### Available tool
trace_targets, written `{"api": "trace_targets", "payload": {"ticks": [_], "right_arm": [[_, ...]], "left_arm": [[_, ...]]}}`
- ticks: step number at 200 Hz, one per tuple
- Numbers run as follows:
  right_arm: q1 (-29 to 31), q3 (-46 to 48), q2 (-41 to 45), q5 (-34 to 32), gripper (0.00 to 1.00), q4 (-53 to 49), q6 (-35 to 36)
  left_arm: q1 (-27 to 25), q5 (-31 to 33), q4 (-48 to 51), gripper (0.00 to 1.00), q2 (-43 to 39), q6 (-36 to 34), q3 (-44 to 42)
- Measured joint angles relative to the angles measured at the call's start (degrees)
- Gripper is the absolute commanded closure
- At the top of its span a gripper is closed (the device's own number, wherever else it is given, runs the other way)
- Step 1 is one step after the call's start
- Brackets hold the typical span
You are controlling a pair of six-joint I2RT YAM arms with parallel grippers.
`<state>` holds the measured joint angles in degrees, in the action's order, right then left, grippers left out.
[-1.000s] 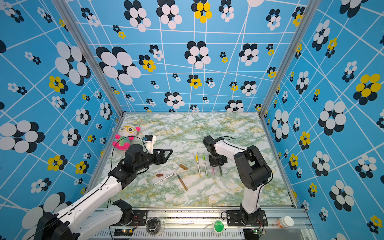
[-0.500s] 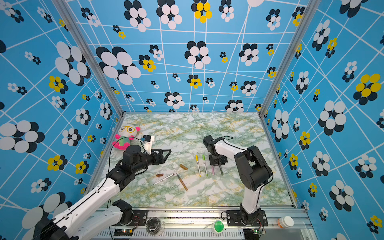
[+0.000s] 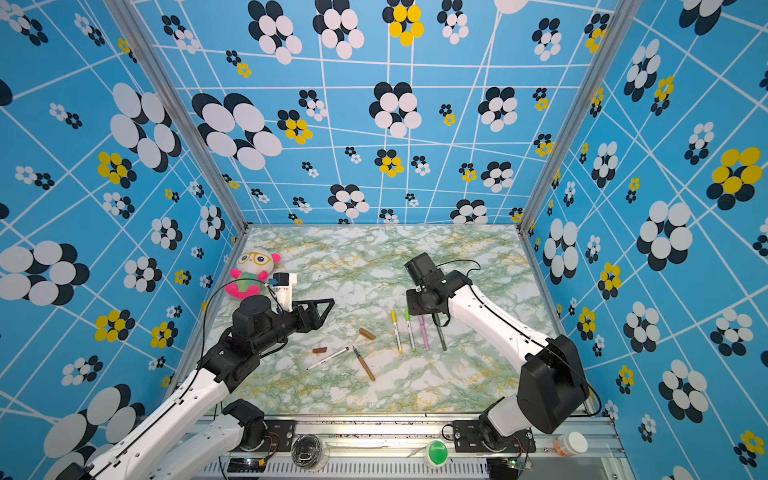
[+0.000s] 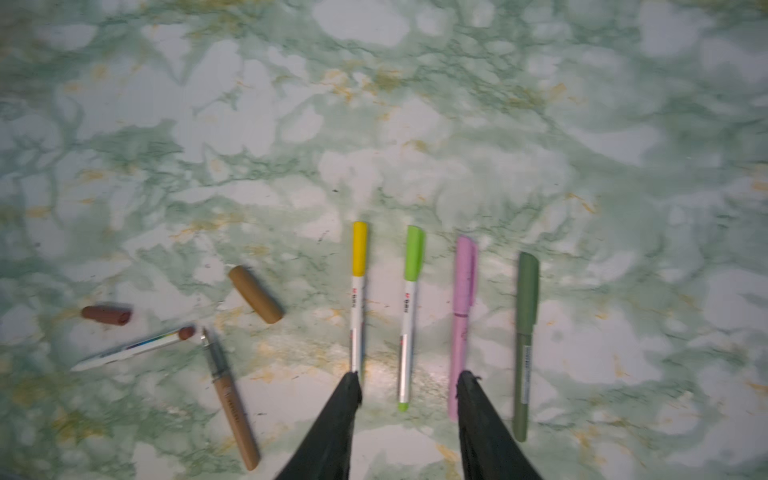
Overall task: Insert the pens into the pen caps
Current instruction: 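Reach the right gripper to the tan fountain pen and grasp it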
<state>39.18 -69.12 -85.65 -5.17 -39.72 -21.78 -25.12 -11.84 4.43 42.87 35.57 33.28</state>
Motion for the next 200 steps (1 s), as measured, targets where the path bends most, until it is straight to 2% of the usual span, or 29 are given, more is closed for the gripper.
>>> {"api": "trace_targets", "payload": {"ticks": [40, 87, 162, 200], "right_arm": [[13.8, -0.1, -8.0, 3.2, 0.52, 5.4, 0.0], [23.1, -2.7, -19.1, 3.1, 0.5, 5.7, 0.6], [24.9, -5.2, -25.6, -0.8, 0.54, 5.7, 1.7], [24.9, -6.1, -26.7, -1.5, 0.66, 5.7, 1.4]], "left_arm": [[2.2, 3.1, 2.5, 0.07, -7.1, 2.8, -2.0], [5.3, 3.8, 4.7, 0.0, -12.9, 6.0, -5.8], [7.9, 3.7, 5.9, 0.01, -15.3, 7.4, -6.6], [8.4, 3.5, 5.9, 0.01, -15.3, 7.8, -6.8]]}}
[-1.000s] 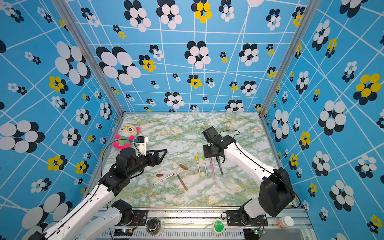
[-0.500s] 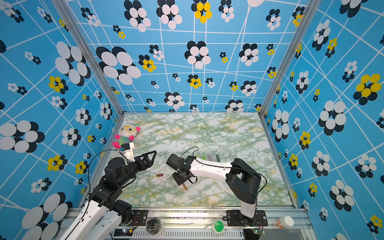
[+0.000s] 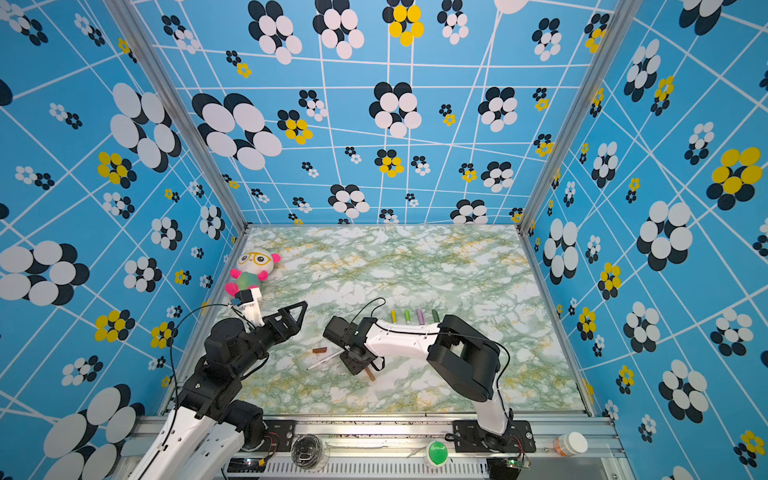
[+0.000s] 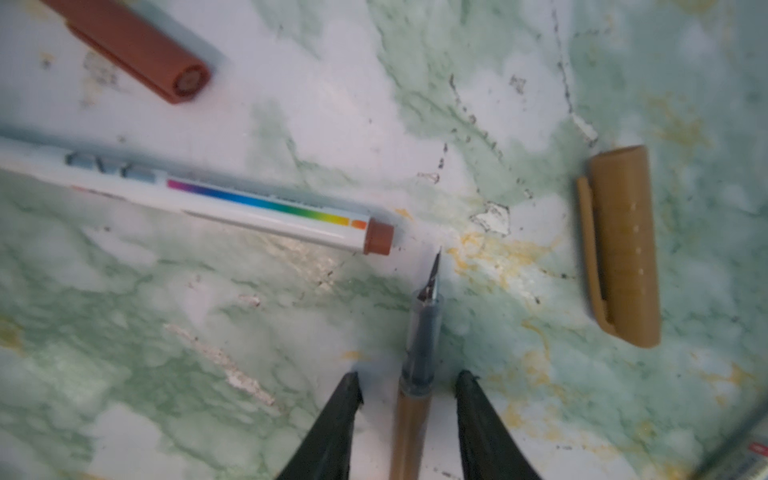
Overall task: Insert the pens into the pen caps
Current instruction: 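Reach the right gripper to the tan fountain pen and grasp it, then lift the tan pen with the right gripper toward the left gripper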
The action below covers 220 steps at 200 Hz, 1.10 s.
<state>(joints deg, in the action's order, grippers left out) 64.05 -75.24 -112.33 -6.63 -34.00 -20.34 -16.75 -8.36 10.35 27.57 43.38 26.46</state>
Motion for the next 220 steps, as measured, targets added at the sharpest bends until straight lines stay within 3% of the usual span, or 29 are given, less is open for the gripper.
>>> {"api": "trace_targets", "payload": {"ticks": [58, 120, 141, 177, 220], "right_arm": [[0.0, -0.4, -0.3, -0.6, 0.89, 0.3, -2.0], [-4.1, -0.2, 3.6, 1.0, 0.96, 0.0, -3.3], [-9.1, -0.2, 11.2, 3.5, 0.98, 1.2, -4.8], [-18.2, -0.2, 24.0, 7.7, 1.0, 8.2, -9.2], [-21.8, -0.2, 25.4, 14.3, 1.0, 16.3, -16.2]], "left_arm": [[0.8, -0.7, 0.0, 0.01, 0.0, 0.4, -0.1], [1.7, -4.2, 0.0, 0.01, 2.5, -2.0, 0.5], [1.8, -8.6, -0.6, 0.01, 5.4, -4.2, 2.4], [1.7, -21.5, -5.9, 0.0, 13.2, -7.0, 6.1], [-4.6, -28.8, -9.5, 0.01, 20.3, -9.4, 7.8]]}}
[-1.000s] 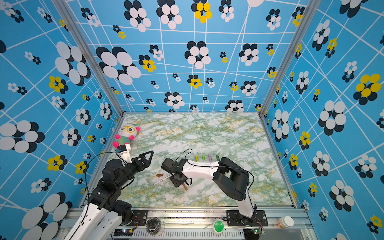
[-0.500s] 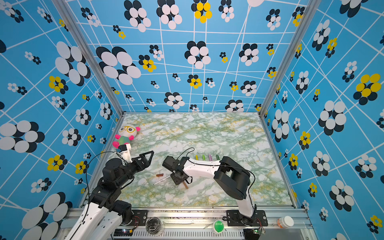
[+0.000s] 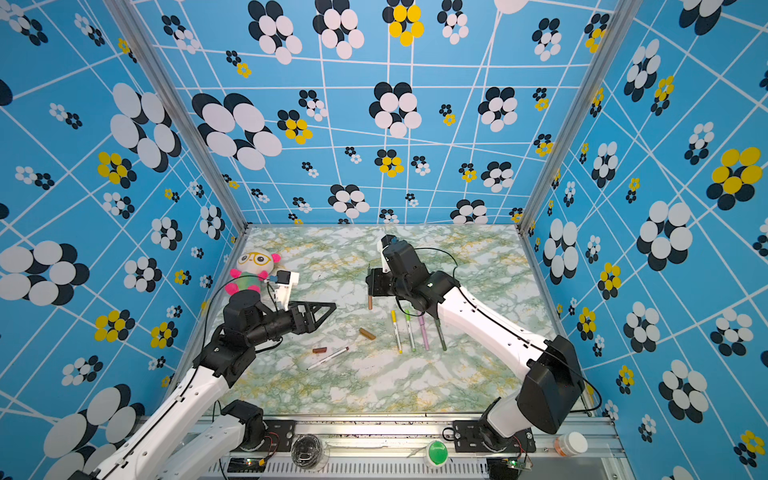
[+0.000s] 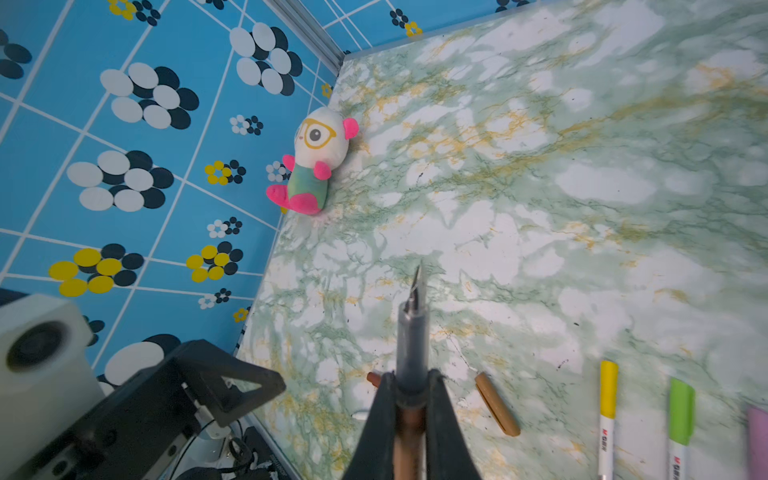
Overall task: Insert the pens into the pen caps
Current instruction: 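Lift the tan pen with the right gripper toward the left gripper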
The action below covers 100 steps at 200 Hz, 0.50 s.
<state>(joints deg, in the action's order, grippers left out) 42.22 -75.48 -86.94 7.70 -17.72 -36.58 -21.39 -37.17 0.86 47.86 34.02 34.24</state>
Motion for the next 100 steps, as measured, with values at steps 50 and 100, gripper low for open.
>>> {"api": "trace_targets", "payload": {"ticks": [50, 100], "right_arm": [[0.0, 0.0, -2.2, 7.8, 1.0, 5.6, -5.5], [1.9, 1.1, -2.2, 12.2, 1.0, 9.4, -6.5]], "left_arm": [[-5.4, 0.7, -1.4, 0.08, 3.9, -2.1, 2.0], [-6.0, 2.8, -5.2, 0.23, 6.9, -0.6, 2.0]]}}
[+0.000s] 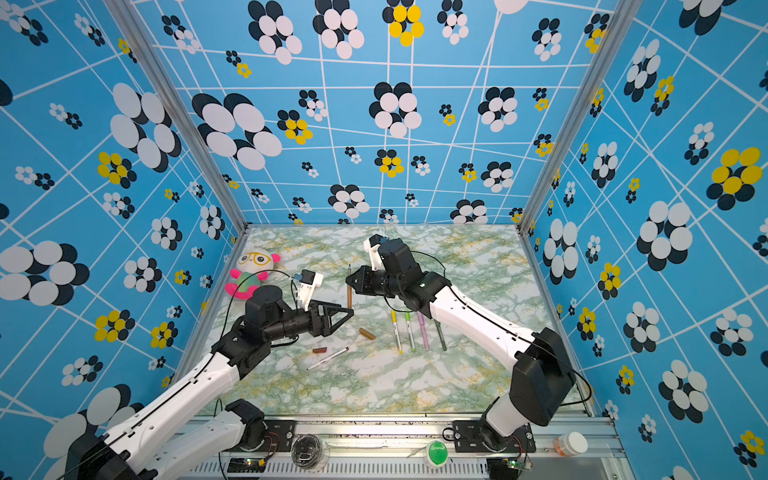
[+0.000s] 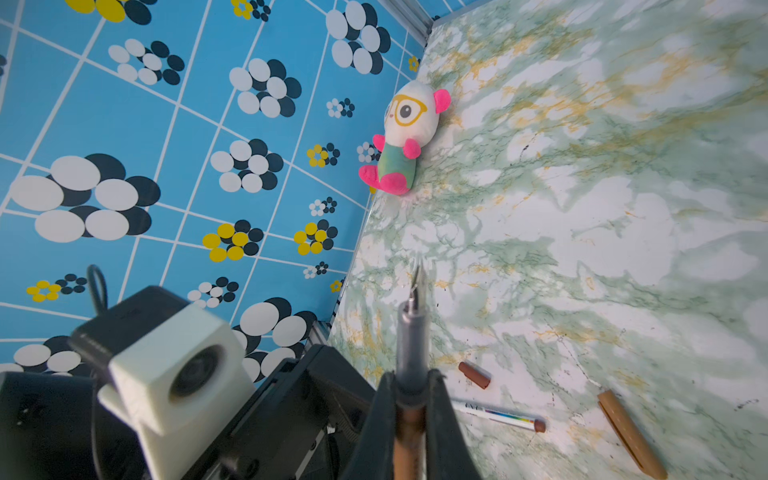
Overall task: Insert the pens into the pen caps
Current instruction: 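Lift the tan pen with the right gripper toward the left gripper, then close the left gripper on the tan pen while the right gripper releases it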
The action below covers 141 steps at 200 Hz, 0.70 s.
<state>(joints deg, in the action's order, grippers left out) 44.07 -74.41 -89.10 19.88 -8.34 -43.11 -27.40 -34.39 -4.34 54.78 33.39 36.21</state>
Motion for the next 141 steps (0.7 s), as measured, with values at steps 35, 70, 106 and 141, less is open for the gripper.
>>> {"api": "trace_targets", "payload": {"ticks": [35, 70, 106, 141], "right_arm": [[1.2, 0.6, 0.0, 1.6, 1.0, 1.1, 0.0], [1.3, 0.8, 0.0, 2.4, 1.0, 1.9, 0.0], [1.6, 0.9, 0.0, 3.2, 1.0, 2.6, 0.5], [1.6, 0.9, 0.0, 3.2, 1.0, 3.0, 1.1]], "left_arm": [[-0.1, 1.6, -1.9, 0.37, 1.4, 0.9, 0.0], [-0.1, 3.0, -2.7, 0.52, 1.6, 1.5, 0.0], [-0.1, 3.9, -3.2, 0.74, 2.0, 2.1, 0.1], [0.0, 4.9, -3.2, 0.93, 2.1, 2.3, 0.3]]}}
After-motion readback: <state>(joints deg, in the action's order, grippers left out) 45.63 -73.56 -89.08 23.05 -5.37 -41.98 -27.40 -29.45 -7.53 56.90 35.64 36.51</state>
